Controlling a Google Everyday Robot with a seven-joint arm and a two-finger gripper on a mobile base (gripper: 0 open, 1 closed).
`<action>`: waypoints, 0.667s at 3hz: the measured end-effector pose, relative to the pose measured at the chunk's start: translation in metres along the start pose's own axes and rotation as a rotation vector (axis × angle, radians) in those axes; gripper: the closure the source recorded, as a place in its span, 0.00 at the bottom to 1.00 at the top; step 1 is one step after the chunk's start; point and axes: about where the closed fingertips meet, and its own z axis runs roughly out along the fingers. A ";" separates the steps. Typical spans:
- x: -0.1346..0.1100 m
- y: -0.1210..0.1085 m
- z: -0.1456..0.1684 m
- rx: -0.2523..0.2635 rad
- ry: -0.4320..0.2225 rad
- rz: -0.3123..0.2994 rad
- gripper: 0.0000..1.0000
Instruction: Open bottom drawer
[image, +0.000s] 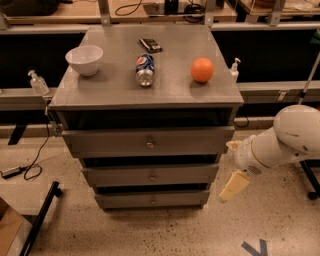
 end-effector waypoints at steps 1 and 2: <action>0.004 0.005 0.003 0.019 0.000 0.025 0.00; 0.007 0.008 0.019 0.042 -0.003 0.016 0.00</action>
Offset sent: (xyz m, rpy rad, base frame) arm 0.0031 0.0109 -0.0438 -0.0126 -0.0906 -0.0397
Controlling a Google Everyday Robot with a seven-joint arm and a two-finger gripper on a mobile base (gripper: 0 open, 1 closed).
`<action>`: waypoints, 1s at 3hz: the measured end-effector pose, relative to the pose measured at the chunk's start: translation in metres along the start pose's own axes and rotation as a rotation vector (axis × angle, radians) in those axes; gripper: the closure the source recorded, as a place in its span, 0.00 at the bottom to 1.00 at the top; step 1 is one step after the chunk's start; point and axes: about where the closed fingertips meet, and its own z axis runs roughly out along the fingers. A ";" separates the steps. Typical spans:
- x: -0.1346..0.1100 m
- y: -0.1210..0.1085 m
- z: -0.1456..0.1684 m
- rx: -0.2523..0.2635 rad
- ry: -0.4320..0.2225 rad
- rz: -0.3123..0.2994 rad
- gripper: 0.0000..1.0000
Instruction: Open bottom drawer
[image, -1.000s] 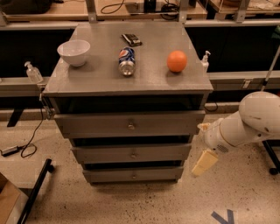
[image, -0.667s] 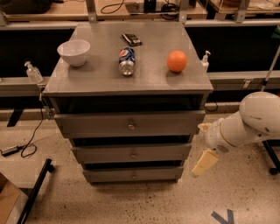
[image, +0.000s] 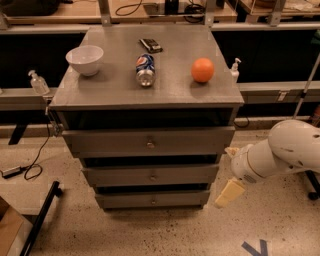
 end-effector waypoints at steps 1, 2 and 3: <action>0.008 -0.006 0.027 0.026 0.012 -0.040 0.00; 0.018 -0.010 0.057 0.002 0.019 -0.067 0.00; 0.025 -0.013 0.080 -0.021 -0.010 -0.075 0.00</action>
Offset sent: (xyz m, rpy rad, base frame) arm 0.0327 0.0028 -0.0946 -0.0434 -0.0011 0.0925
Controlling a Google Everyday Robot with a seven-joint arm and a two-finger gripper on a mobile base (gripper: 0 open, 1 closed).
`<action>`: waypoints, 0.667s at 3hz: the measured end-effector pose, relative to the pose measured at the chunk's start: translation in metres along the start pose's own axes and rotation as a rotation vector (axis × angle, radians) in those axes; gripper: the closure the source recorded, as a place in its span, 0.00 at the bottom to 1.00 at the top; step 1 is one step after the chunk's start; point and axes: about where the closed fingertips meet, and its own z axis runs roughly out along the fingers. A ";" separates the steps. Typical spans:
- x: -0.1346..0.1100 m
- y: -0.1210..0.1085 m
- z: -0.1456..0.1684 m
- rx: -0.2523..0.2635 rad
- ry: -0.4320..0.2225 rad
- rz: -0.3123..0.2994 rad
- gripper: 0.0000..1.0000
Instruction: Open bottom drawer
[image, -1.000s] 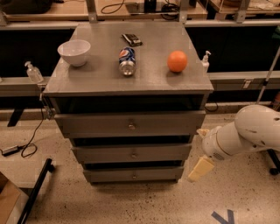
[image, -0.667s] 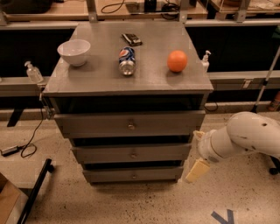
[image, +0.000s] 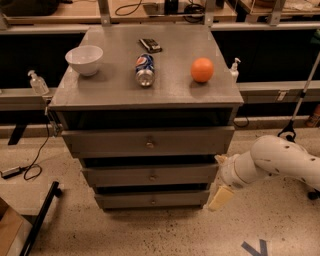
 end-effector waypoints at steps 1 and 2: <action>0.007 -0.003 0.019 -0.018 -0.068 0.008 0.00; 0.012 -0.003 0.035 -0.045 -0.117 0.017 0.00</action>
Offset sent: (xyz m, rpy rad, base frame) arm 0.0152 0.0016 -0.0535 0.1905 0.0156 0.0318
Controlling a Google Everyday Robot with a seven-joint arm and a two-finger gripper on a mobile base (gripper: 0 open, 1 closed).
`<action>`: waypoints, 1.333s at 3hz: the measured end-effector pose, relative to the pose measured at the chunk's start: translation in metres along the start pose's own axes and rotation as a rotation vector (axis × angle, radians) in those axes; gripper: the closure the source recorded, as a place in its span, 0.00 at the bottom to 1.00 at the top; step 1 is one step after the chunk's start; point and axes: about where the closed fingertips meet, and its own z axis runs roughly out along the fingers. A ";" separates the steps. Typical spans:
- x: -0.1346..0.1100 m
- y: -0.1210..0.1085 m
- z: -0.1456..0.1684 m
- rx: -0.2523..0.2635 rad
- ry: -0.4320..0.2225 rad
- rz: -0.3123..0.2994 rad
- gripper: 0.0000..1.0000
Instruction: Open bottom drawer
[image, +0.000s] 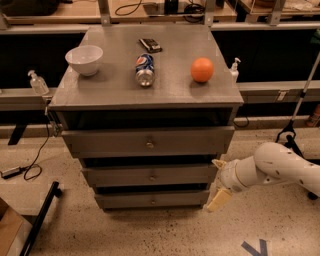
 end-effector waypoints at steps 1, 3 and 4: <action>0.001 0.000 0.003 -0.004 -0.004 0.000 0.00; 0.012 0.012 0.025 0.019 0.065 -0.028 0.00; 0.024 0.013 0.054 -0.001 0.063 -0.031 0.00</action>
Offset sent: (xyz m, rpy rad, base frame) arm -0.0078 -0.0035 0.0012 -0.1055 -0.0113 -0.0118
